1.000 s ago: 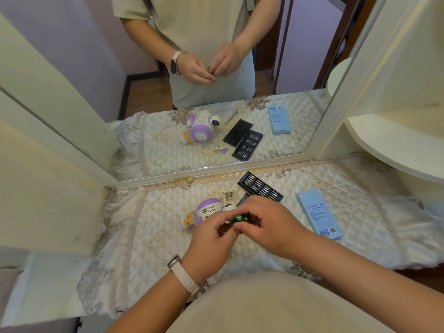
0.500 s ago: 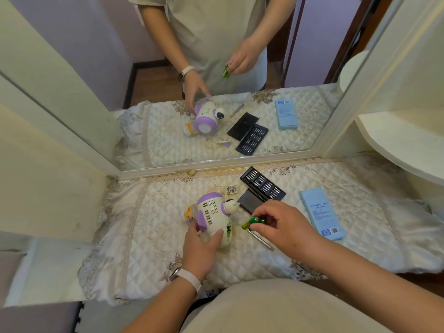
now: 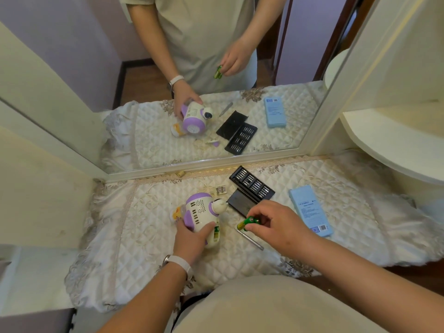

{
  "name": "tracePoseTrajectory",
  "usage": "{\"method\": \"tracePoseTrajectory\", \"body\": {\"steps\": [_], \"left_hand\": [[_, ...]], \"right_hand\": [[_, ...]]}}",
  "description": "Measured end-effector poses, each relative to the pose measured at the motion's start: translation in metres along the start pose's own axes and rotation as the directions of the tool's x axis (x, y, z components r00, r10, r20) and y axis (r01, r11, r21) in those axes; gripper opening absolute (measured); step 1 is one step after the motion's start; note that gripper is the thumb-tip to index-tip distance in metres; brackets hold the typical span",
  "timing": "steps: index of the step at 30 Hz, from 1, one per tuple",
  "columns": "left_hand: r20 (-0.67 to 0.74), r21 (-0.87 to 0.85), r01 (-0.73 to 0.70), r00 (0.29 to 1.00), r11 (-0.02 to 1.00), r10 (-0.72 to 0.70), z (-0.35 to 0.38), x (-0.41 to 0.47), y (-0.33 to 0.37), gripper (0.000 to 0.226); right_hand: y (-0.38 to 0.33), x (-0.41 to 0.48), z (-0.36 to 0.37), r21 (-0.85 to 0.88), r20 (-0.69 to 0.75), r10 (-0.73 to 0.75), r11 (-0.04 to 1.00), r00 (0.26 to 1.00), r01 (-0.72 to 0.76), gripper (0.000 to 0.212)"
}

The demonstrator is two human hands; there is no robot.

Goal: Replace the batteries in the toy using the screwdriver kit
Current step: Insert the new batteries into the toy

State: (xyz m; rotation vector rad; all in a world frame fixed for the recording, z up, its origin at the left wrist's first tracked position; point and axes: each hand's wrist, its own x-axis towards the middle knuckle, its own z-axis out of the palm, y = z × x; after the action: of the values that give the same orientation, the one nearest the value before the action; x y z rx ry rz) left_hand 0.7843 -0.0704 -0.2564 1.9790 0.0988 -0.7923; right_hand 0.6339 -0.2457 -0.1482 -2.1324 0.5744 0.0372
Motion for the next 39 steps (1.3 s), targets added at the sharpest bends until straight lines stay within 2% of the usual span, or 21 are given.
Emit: {"method": "tracePoseTrajectory", "body": {"steps": [3,8,10,13,16,18,24,29,34,39], "left_hand": [[0.065,-0.118,0.026,0.998,0.993,-0.019,-0.004,0.001,0.005,0.064],[0.226,-0.359,0.075,0.974,0.930,0.009,-0.013,-0.025,0.039,0.031],[0.306,-0.414,0.057,0.949,0.908,0.080,-0.017,-0.039,0.055,0.034],[0.394,-0.458,0.043,0.905,0.888,0.159,-0.021,-0.051,0.076,0.052],[0.410,-0.488,0.022,0.888,0.872,0.207,-0.025,-0.059,0.090,0.047],[0.415,-0.511,0.012,0.879,0.860,0.234,-0.025,-0.062,0.098,0.041],[0.393,-0.528,-0.075,0.861,0.846,0.322,-0.027,-0.068,0.116,0.052],[0.364,-0.511,-0.166,0.847,0.843,0.387,-0.031,-0.064,0.123,0.053],[0.343,-0.523,-0.183,0.849,0.832,0.402,-0.033,-0.056,0.126,0.062],[0.347,-0.562,-0.085,0.879,0.823,0.328,-0.032,-0.044,0.118,0.067]], "right_hand": [[-0.004,0.001,0.003,0.012,-0.023,-0.020,1.000,1.000,0.020,0.011],[-0.024,0.005,0.001,0.030,-0.068,-0.053,0.998,0.996,0.055,0.011],[-0.039,0.005,-0.004,0.060,-0.094,-0.082,0.994,0.992,0.087,0.009],[-0.064,0.004,-0.017,0.070,-0.150,-0.151,0.984,0.977,0.163,0.011],[-0.085,0.006,-0.029,0.008,-0.187,-0.242,0.969,0.952,0.247,0.013],[-0.095,0.008,-0.035,-0.032,-0.161,-0.288,0.958,0.944,0.286,0.013],[-0.108,0.015,-0.045,-0.191,-0.087,-0.345,0.926,0.934,0.325,0.016],[-0.115,0.021,-0.047,-0.292,-0.022,-0.383,0.886,0.923,0.361,0.019],[-0.116,0.031,-0.040,-0.262,0.004,-0.385,0.890,0.923,0.372,0.022],[-0.108,0.040,-0.035,-0.184,-0.024,-0.362,0.918,0.932,0.352,0.022]]}}
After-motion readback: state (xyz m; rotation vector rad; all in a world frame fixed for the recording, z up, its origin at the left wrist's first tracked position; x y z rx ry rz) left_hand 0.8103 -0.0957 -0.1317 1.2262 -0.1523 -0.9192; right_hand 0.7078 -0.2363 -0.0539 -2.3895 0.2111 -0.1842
